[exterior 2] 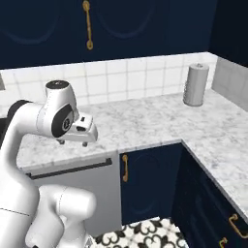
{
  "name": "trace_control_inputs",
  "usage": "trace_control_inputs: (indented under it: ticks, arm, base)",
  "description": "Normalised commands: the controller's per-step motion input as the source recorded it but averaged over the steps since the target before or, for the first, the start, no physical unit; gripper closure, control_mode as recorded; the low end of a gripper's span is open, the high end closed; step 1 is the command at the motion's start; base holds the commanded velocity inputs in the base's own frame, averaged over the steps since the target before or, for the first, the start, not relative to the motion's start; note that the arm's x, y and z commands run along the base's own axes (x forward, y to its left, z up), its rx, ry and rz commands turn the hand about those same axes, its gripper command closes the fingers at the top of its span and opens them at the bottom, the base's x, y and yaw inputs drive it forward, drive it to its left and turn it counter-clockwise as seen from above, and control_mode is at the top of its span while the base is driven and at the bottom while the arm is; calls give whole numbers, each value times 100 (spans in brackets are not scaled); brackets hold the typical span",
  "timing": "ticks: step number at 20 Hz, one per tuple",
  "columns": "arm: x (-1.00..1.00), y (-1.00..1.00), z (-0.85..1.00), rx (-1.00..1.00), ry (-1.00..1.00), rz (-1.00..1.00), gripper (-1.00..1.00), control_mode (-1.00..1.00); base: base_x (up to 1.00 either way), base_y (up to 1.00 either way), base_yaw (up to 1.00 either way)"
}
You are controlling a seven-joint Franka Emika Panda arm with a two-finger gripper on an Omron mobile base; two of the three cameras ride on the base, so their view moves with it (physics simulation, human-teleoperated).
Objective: Navigate to the range hood.
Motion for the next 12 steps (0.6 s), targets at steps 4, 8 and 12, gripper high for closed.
trace_control_inputs:
  ticks: [4, 8, 12]
  arm:
    - [0, 0, 0, 0, 0, 0, -100, 100]
    - [0, 0, 0, 0, 0, 0, -100, 100]
    - [0, 0, 0, 0, 0, 0, -100, 100]
  base:
    - [-39, -3, -69]
    - [-80, -22, -59]
    - [-90, -22, -56]
